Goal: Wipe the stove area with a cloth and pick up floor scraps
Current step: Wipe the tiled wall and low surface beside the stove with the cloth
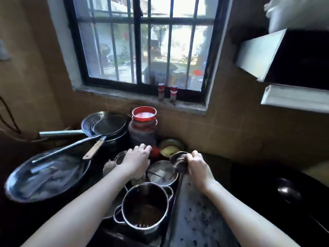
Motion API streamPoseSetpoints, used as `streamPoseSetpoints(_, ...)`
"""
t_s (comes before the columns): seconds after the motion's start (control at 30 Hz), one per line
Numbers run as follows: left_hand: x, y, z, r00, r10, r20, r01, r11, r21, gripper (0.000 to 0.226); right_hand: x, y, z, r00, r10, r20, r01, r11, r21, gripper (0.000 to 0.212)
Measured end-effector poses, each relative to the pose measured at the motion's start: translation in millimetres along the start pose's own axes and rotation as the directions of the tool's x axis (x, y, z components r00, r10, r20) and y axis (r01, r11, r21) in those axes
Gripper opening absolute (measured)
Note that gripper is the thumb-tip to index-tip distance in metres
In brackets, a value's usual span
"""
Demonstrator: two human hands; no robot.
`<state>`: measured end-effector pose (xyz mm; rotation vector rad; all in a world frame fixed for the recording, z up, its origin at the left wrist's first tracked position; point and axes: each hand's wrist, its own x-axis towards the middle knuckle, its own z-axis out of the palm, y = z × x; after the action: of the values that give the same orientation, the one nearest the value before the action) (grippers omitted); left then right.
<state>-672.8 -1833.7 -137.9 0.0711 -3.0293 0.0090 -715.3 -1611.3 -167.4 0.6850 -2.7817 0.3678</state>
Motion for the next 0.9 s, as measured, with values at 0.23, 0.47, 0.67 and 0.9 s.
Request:
streamPoseSetpoints(0.23,38.0,119.0,7.8,0.996,0.091,0.004,-0.091,0.995,-0.029,0.04,-41.5,118.4,-34.4,0.986,0.144,-0.085,-0.147,0.989,-0.022,0.03)
streamPoseSetpoints(0.47,62.2,238.6,8.2,0.989,0.138,-0.048,-0.142,0.985,-0.094,0.04,-71.6,234.2,-77.2,0.968,0.192,-0.16,-0.204,0.977,-0.061,0.029)
streamPoseSetpoints(0.67,84.2,285.3,-8.8,0.989,0.138,-0.051,-0.141,0.988,-0.069,0.042,-66.8,285.9,-104.9,0.896,0.427,-0.122,-0.414,0.903,0.117,0.03)
streamPoseSetpoints(0.9,112.2,314.4,-4.3,0.977,0.206,-0.053,-0.21,0.974,-0.084,0.043,-58.8,318.2,-107.5,0.758,0.627,-0.181,-0.542,0.76,0.36,0.017)
